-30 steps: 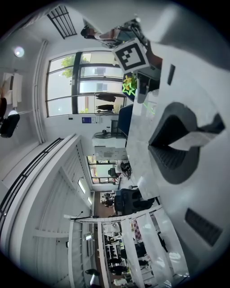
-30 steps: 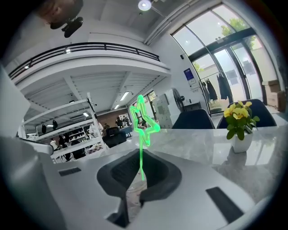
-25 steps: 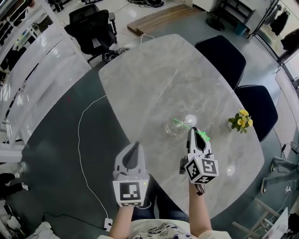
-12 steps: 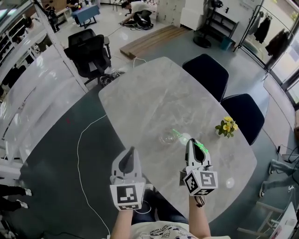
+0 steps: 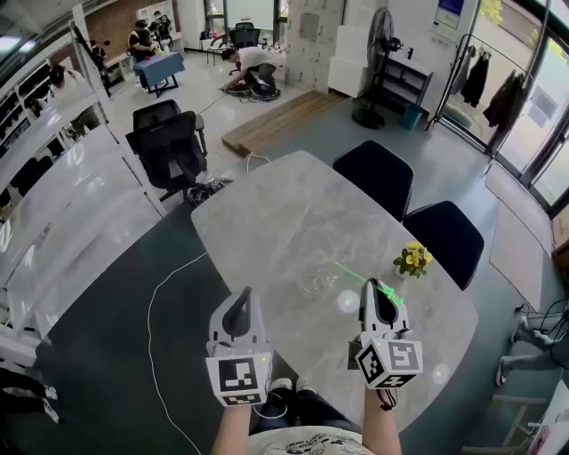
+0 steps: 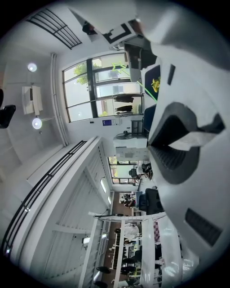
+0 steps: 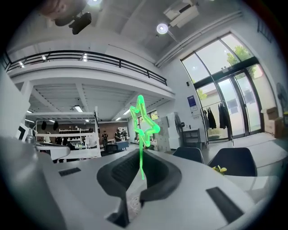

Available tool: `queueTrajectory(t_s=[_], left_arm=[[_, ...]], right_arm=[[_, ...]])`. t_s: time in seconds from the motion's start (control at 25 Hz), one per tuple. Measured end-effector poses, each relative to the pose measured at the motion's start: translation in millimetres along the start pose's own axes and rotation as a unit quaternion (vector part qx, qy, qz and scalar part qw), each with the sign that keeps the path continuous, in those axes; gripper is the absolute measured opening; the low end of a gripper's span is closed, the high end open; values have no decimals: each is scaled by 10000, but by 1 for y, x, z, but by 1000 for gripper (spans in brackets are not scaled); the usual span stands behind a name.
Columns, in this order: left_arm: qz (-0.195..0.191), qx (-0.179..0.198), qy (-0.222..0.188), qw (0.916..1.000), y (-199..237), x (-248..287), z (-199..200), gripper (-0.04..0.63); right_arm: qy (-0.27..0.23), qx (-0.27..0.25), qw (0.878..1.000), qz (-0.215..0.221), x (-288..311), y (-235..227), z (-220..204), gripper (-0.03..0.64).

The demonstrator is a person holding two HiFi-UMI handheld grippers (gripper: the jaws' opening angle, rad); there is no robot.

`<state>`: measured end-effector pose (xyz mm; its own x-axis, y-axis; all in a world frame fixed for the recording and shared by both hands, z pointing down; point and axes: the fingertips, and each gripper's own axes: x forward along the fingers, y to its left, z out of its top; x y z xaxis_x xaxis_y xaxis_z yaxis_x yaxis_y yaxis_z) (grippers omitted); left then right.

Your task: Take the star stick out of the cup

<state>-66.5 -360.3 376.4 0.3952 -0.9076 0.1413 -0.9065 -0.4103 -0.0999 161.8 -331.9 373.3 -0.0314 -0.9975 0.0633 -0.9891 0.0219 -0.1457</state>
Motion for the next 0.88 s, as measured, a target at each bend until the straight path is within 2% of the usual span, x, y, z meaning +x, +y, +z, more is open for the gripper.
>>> queueTrajectory(t_s=[0.4,0.88], left_arm=[[-104,88,-419,9990,-6,-14,40,0],[-108,149,-624,9979,-14,-23,57,0]], right_arm=[[-370,-232,9990,-128,-30,-2,37,31],[-487,-226,9985,-94,-39,-1,45,31]])
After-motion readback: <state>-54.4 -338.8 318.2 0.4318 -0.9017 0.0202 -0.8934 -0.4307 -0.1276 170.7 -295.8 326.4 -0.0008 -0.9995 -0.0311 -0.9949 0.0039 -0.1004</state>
